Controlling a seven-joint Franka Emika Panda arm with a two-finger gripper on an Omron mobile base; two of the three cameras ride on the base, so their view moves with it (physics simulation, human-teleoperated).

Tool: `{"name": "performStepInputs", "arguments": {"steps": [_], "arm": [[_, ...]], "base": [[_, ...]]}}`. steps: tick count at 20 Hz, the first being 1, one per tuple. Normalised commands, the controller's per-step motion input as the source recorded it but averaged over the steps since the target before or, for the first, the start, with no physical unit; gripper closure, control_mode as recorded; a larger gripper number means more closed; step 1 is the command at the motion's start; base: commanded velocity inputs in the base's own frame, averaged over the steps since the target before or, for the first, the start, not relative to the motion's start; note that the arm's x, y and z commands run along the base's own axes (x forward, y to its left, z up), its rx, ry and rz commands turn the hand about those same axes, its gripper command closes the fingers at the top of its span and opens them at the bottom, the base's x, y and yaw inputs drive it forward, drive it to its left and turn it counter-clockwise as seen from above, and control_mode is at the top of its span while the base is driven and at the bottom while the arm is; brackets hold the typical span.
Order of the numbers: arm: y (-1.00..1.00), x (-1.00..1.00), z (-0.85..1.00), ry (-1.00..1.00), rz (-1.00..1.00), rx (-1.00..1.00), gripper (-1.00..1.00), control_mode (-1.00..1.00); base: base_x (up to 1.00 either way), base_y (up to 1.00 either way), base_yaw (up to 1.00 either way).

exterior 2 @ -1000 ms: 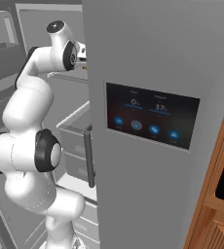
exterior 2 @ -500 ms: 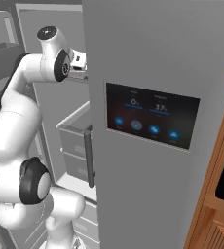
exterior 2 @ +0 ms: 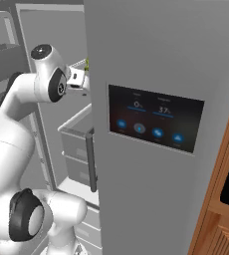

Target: Take the lemon wedge and broccoli from the second highest rack and move them to the highest rack where the lemon wedge and lemon are located, to maximize freezer space. Close the freezer door after rearranging.

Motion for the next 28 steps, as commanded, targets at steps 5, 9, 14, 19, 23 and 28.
{"name": "performStepInputs", "arguments": {"steps": [5,9,14,19,23,28], "arm": [[0.01,0.0,-0.57,0.06,0.2,-0.13,-1.0,-1.0],[-0.04,0.08,-0.51,0.01,0.33,-0.01,-1.0,-1.0],[-0.08,0.2,-0.43,0.0,0.23,0.0,-1.0,-1.0],[0.0,0.24,-0.36,0.01,0.0,-0.06,-1.0,-1.0],[0.0,0.26,-0.21,0.07,0.0,-0.01,-1.0,-1.0],[0.0,0.36,-0.18,0.16,-0.08,-0.01,-1.0,-1.0]], "base": [[0.0,0.0,0.0],[0.0,0.0,0.0],[0.0,0.0,0.0],[0.0,0.0,0.0],[0.0,0.0,0.0],[0.0,0.0,0.0]]}}
